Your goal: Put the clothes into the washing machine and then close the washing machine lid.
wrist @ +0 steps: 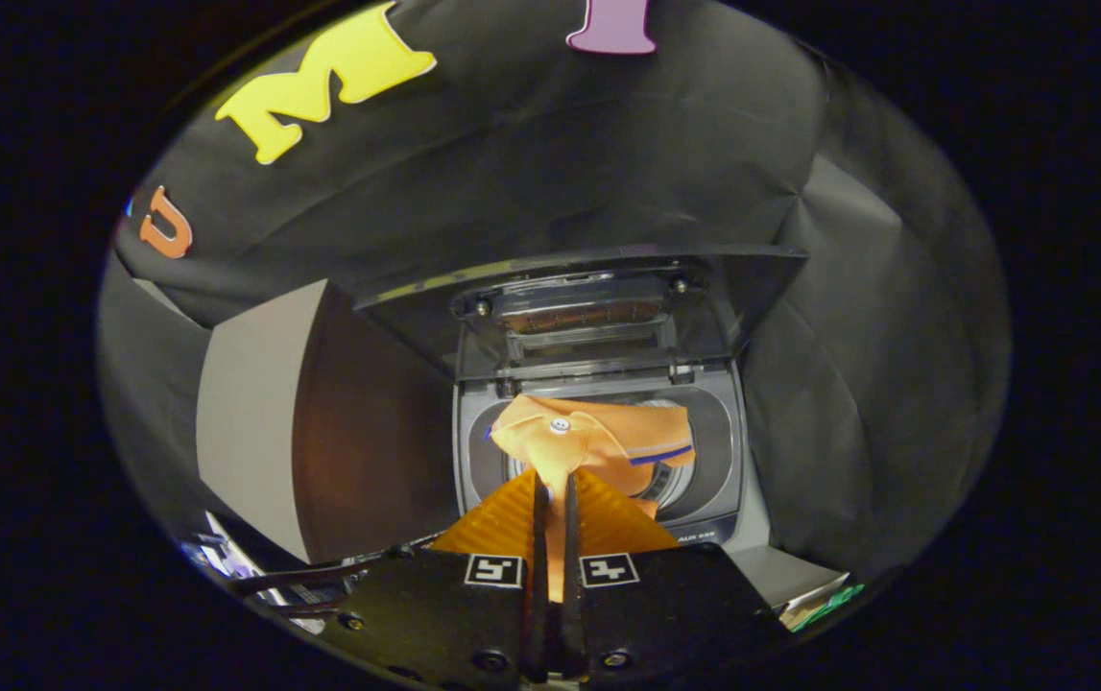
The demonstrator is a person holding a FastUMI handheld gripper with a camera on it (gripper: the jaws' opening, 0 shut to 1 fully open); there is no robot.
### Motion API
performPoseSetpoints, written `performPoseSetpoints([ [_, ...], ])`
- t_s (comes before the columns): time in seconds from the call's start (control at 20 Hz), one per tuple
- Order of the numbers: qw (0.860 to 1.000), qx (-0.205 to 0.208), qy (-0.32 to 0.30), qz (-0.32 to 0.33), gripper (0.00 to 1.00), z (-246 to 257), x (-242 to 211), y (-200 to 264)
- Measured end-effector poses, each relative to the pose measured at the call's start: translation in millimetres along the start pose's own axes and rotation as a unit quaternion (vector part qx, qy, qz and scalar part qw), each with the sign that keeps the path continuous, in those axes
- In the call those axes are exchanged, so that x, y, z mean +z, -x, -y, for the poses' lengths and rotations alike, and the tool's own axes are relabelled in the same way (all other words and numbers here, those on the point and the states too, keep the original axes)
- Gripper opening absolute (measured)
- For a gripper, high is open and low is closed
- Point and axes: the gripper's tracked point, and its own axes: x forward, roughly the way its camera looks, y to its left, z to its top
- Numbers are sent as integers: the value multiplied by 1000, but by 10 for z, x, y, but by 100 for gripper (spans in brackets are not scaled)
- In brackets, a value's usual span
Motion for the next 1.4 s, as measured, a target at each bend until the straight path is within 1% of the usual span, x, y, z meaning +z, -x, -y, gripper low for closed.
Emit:
performPoseSetpoints([
  [0.3, 999, -20, -12, -32, 10, 140, -102, -492],
  [0.45, 998, -18, -15, -53, 11, 147, -210, -732],
  [0.65, 997, -28, -5, -65, 11, 213, -270, -947],
  [0.8, 997, -35, -5, -64, 11, 244, -255, -1011],
  [0.95, 998, -33, 0, -58, 24, 278, -222, -993],
  [1.0, 998, -32, 7, -52, 32, 252, -190, -965],
  [1.05, 998, -29, 13, -46, 45, 217, -171, -932],
  [1.15, 998, -34, 29, -37, 49, 179, -116, -835],
  [1.3, 995, -50, 78, -25, 49, 140, -64, -681],
  [1.4, 995, -42, 94, -13, 49, 39, 0, -548],
])
